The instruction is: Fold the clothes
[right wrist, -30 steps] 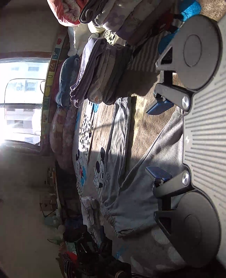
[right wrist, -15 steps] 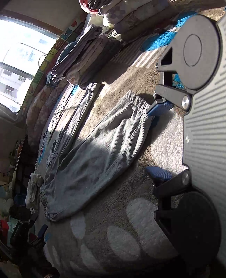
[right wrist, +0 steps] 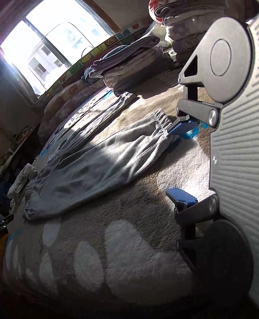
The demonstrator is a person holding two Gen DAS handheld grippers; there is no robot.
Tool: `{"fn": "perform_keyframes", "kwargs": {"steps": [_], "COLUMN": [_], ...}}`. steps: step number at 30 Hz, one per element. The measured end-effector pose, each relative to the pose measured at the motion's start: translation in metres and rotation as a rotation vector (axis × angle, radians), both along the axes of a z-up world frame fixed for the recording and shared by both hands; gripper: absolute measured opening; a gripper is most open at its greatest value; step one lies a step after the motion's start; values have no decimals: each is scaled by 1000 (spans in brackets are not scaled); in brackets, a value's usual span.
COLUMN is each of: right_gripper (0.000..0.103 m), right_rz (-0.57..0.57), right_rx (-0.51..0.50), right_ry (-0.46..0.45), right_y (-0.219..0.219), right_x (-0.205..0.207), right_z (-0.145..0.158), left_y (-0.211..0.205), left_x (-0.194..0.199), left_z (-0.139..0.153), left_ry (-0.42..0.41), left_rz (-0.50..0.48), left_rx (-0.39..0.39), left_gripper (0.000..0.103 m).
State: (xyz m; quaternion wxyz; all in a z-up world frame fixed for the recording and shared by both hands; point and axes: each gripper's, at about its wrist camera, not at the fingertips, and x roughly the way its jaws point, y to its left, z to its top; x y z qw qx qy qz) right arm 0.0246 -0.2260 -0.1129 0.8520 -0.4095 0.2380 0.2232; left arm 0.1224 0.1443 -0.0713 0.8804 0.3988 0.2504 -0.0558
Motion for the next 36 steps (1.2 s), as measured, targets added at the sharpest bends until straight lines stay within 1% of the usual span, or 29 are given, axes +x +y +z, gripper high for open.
{"fn": "perform_keyframes", "kwargs": {"steps": [2,8,12,13,14,17,18,23,25,28,30,32,33,36], "right_gripper": [59,58,56,54,51,51,51,51,51,51,51,51,51,51], "right_rz": [25,80,105,115,113,107,105,95,89,77,81,83,83,73], "right_rx": [-34,-134,-176,-185,-177,-156,-149,-114,-114,-111,-116,-110,-107,-114], "right_ry": [-13,-83,-117,-120,-117,-106,-103,-86,-96,-87,-83,-73,-69,-61], "right_y": [1,8,13,15,14,12,11,8,8,7,6,4,3,4], "right_x": [0,-2,-2,-3,-1,3,4,11,11,10,10,14,17,24], "right_z": [-1,-10,-16,-18,-17,-16,-15,-13,-14,-13,-13,-12,-11,-9], "left_y": [-7,3,10,12,13,19,19,19,17,17,19,18,17,11], "left_x": [-3,-4,-5,-5,-3,9,11,19,21,17,13,19,24,36], "left_z": [-16,-54,-78,-84,-88,-86,-85,-85,-86,-79,-79,-79,-79,-82], "left_ry": [9,-51,-92,-102,-109,-108,-106,-113,-112,-64,-46,-16,-9,-25], "left_rz": [-78,-215,-306,-329,-343,-337,-347,-386,-401,-425,-459,-473,-478,-473], "left_rx": [144,390,555,596,618,577,575,575,584,581,597,588,582,564], "left_gripper": [62,60,48,44,43,40,37,37,36,36,36,35,36,36]}}
